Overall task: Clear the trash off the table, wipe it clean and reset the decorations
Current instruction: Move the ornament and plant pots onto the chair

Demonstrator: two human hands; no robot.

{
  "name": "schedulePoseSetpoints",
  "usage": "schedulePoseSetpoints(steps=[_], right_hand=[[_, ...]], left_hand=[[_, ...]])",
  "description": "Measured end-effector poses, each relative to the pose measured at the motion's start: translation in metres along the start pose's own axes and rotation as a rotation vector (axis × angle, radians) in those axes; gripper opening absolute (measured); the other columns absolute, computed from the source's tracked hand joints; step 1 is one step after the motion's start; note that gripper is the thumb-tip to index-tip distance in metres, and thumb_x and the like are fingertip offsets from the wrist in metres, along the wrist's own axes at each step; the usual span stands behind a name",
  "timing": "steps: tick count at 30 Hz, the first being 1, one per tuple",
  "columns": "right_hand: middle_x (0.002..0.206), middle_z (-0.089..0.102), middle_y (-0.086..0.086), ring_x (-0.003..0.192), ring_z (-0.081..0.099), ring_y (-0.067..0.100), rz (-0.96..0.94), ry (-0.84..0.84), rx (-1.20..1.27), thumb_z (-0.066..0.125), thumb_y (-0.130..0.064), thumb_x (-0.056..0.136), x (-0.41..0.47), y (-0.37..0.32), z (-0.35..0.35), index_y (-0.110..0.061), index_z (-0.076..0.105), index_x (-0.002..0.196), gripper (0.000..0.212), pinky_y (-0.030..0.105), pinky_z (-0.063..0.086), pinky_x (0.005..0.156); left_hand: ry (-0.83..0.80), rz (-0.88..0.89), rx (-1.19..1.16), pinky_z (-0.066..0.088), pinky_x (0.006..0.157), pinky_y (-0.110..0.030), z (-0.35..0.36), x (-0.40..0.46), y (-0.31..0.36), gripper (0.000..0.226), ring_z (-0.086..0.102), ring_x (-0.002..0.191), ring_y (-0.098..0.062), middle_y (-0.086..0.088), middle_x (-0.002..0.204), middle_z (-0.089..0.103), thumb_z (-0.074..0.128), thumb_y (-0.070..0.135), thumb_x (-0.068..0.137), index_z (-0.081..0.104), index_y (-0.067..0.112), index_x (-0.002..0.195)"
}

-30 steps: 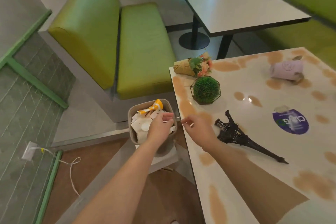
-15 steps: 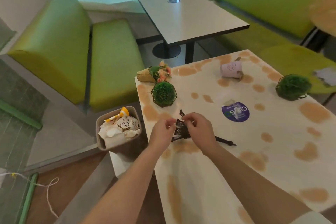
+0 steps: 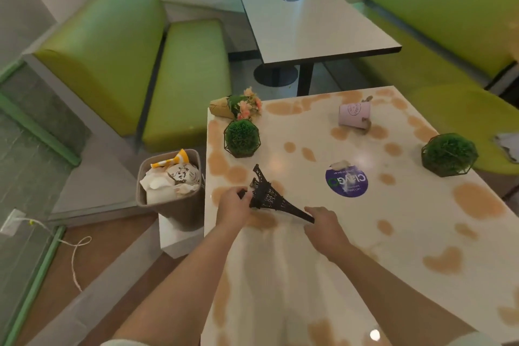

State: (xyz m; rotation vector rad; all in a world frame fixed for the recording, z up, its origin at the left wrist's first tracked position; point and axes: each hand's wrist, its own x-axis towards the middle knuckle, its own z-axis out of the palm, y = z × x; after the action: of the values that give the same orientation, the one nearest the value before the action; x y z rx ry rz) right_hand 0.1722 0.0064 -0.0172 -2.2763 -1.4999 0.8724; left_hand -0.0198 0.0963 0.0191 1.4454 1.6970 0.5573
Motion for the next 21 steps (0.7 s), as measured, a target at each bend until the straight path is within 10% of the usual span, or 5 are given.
schedulePoseSetpoints(steps=[4,10,16,21], right_hand=[[0.129,0.055,0.003,0.112,0.048,0.024,-0.089,-0.047,-0.180,0.046,-0.014,0.091,0.002,0.022,0.004,-0.021,0.052,0.136,0.046,0.033,0.045,0.091],[0.138,0.046,-0.008,0.122,0.039,0.020,-0.144,0.021,-0.273,0.048,-0.025,0.093,-0.002,0.030,0.002,-0.031,0.046,0.140,0.047,0.029,0.033,0.099],[0.080,0.053,-0.014,0.077,0.049,0.007,-0.373,0.384,0.039,0.066,-0.036,0.087,-0.024,0.007,-0.010,-0.027,0.063,0.077,0.014,0.025,0.035,0.070],[0.100,0.065,-0.003,0.096,0.064,0.020,0.136,0.062,0.665,0.059,-0.064,0.084,-0.017,-0.027,-0.035,-0.021,0.059,0.109,0.049,0.032,0.050,0.081]], left_hand=[[0.025,-0.108,0.012,0.037,0.060,-0.030,0.010,0.003,0.001,0.023,0.056,0.073,-0.019,-0.005,0.082,0.063,0.048,0.025,0.102,0.062,0.010,0.093],[0.066,-0.242,-0.041,0.038,0.066,-0.031,0.016,0.010,0.001,0.031,0.056,0.079,-0.025,-0.006,0.082,0.059,0.049,0.028,0.100,0.066,0.003,0.104],[0.083,-0.363,-0.294,0.048,0.080,-0.033,0.018,0.005,0.019,0.026,0.057,0.085,-0.028,-0.010,0.092,0.065,0.050,0.029,0.098,0.062,0.008,0.087],[0.033,-0.439,-0.542,0.050,0.070,-0.029,0.014,0.000,0.039,0.025,0.053,0.065,-0.014,-0.005,0.072,0.057,0.053,0.018,0.098,0.054,0.007,0.076]])
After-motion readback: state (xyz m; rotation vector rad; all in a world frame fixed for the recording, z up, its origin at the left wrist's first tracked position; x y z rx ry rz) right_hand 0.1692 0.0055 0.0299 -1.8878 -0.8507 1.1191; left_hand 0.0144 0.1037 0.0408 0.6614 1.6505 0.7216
